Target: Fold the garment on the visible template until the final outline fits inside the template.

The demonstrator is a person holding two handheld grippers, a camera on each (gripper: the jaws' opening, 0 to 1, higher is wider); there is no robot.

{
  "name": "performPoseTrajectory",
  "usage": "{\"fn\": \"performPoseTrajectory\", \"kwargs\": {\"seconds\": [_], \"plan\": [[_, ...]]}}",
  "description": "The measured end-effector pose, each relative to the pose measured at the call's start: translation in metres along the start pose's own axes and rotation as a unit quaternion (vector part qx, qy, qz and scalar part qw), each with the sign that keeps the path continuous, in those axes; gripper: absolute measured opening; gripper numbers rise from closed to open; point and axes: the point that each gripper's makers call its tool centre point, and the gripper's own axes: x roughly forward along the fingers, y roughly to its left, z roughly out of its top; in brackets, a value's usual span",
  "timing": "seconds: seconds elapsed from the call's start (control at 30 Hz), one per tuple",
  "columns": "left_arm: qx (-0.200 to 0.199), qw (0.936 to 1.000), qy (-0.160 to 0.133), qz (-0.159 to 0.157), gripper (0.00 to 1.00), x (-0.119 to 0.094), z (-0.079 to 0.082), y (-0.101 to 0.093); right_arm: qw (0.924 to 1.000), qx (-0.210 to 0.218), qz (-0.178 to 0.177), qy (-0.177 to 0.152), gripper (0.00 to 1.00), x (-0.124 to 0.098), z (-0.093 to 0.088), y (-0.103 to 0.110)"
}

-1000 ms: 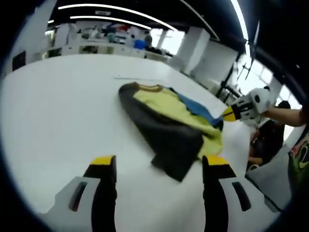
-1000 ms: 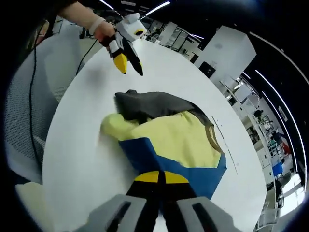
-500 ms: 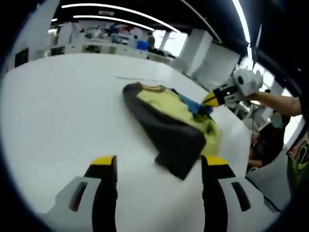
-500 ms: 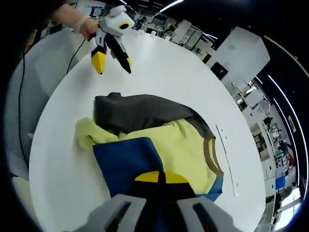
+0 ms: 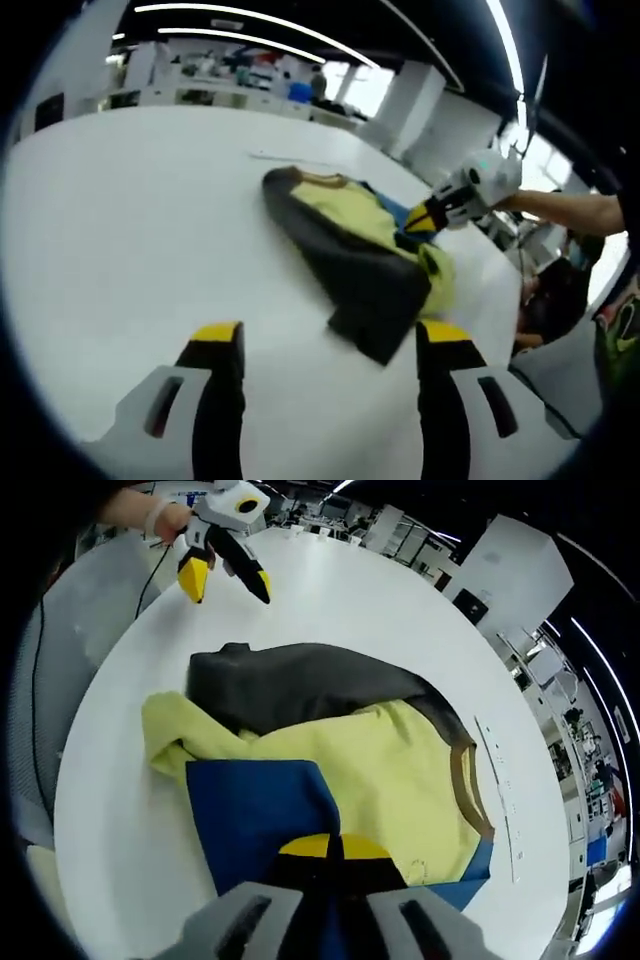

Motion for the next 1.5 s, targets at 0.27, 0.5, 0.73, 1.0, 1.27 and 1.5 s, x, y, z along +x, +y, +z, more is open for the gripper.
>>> {"fn": "performPoseTrajectory", "kwargs": {"seconds": [0.27,0.5,0.73,1.0,1.27,1.5], "plan": [[0.025,0.9997,-0.002,0.001,0.58,-0.001,0.008,-0.004,1.0,0.001,-0.002,-0.006,0.0,-0.002,0.0,0.0],[0.011,0.9999,-0.01,-0.001,0.45,0.0,0.012,-0.006,0.9999,0.011,-0.007,-0.011,0.0,-0.006,0.001,-0.001],[-0.001,0.9998,-0.017,-0.013,0.27,0.001,0.018,-0.011,0.9996,0.016,-0.015,-0.018,0.0,-0.011,0.0,-0.003],[-0.017,0.9995,-0.028,-0.004,0.34,0.009,0.026,-0.015,0.9991,0.024,-0.025,-0.026,0.0,-0.017,-0.001,-0.005],[-0.002,0.9996,-0.018,-0.023,0.39,0.017,0.025,-0.027,0.9952,0.065,-0.049,-0.055,0.22,-0.032,-0.005,-0.014],[0.011,0.9991,-0.016,-0.037,0.49,0.023,0.028,-0.034,0.9925,0.065,-0.061,-0.084,0.31,-0.06,0.002,-0.004]]}}
